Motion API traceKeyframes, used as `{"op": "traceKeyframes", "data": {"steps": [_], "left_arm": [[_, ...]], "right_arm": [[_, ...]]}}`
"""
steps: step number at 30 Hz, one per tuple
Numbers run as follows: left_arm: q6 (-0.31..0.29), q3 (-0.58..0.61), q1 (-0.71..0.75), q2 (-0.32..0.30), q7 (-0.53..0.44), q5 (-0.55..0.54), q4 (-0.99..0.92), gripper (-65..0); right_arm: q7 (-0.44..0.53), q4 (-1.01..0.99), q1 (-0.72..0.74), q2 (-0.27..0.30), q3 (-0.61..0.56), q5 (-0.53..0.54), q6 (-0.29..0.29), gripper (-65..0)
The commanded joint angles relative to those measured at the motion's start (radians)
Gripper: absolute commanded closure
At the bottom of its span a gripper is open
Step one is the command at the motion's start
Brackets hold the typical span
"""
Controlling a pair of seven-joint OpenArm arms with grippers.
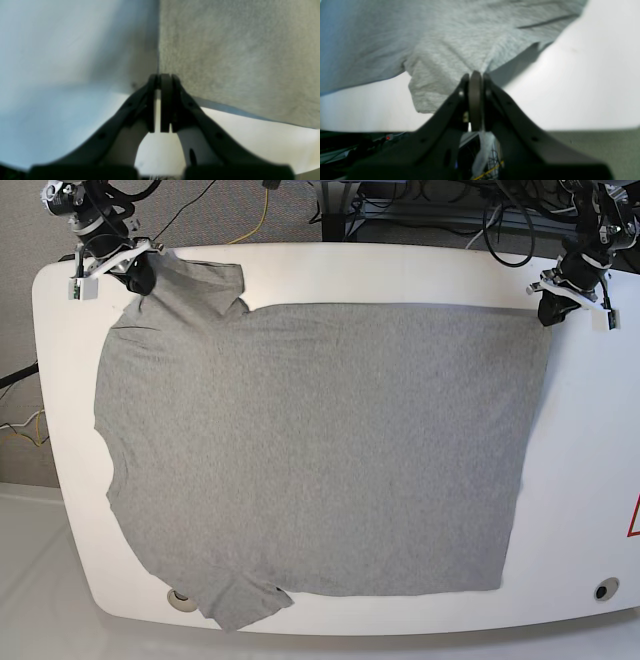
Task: Fold the T-shirt properly
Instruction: 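Close the right gripper on the shoulder and lift both grippers slightly, then lift the gripped shirt edge with both grippers, pulling it taut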
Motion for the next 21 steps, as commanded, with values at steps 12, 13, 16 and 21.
{"op": "traceKeyframes", "data": {"steps": [12, 13, 16, 21], "left_arm": [[-0.002, 0.007, 0.048, -0.012, -0.012, -0.005, 0.085, 0.0], [-0.003, 0.009, 0.048, -0.012, -0.013, -0.006, 0.087, 0.0], [0.002, 0.002, 0.055, -0.014, -0.016, -0.012, 0.080, 0.0], [0.004, 0.005, 0.051, -0.013, -0.016, -0.012, 0.082, 0.0]], "right_arm": [[0.015, 0.023, -0.047, 0.030, 0.032, 0.032, 0.020, 0.0], [0.014, 0.022, -0.048, 0.031, 0.034, 0.035, 0.023, 0.0], [0.014, 0.022, -0.043, 0.041, 0.033, 0.054, 0.035, 0.0], [0.013, 0.022, -0.040, 0.043, 0.036, 0.068, 0.036, 0.0]]}}
